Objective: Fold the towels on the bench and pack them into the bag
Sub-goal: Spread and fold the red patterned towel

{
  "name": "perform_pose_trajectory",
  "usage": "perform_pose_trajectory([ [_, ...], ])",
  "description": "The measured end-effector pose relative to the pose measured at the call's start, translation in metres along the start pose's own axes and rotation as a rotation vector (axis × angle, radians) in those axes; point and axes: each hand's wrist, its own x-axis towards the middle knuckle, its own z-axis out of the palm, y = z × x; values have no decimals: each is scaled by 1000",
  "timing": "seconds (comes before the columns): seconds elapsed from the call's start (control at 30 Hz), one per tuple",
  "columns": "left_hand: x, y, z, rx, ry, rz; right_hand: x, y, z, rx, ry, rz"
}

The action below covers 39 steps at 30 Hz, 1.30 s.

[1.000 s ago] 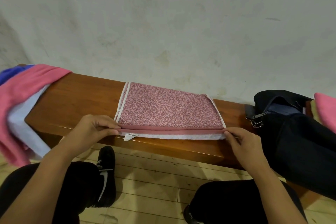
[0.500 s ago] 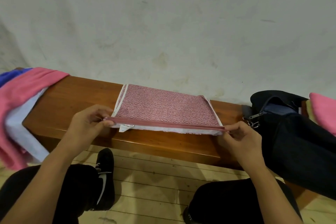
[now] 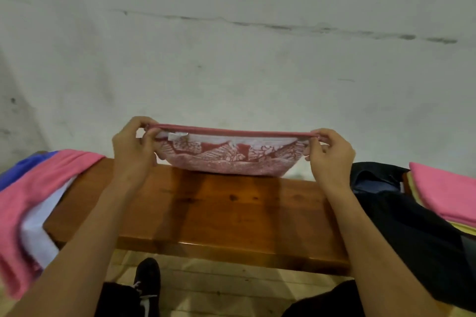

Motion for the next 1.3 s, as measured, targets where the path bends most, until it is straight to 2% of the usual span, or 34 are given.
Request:
perform_pose_trajectory([
  [0.1, 31, 33, -3, -53, 24, 61, 37, -34, -9, -20, 39, -135],
  [0.27, 85, 67, -22, 6, 40, 120, 85, -89, -27, -246, -41, -253],
  [0.37, 94, 90, -21, -29, 84, 151, 99, -109, -36, -286, -95, -203],
  [0.53, 104, 84, -23, 90, -178, 42, 105, -114, -41, -483, -349, 26],
  [0.67, 97, 79, -16, 100, -162, 25, 98, -89, -34, -337, -223, -67],
  [0.8, 92, 76, -9, 75, -110, 114, 94, -74, -32, -188, -94, -135],
  [0.9, 86, 72, -7, 27, -107, 117, 89, -69, -35, -149, -99, -157],
  [1.03, 66, 61, -11, 30, -168, 109, 78, -53, -43, -237, -252, -145],
  [1.13, 42, 31, -16, 159, -254, 96, 61, -33, -47, -343, -406, -103],
  [1.2, 21, 7, -24, 235, -352, 114, 46, -18, -50, -474, -609, -39],
  [1.3, -19, -20, -39, 230, -646, 6, 18, 8, -56, -615, -1010, 12],
])
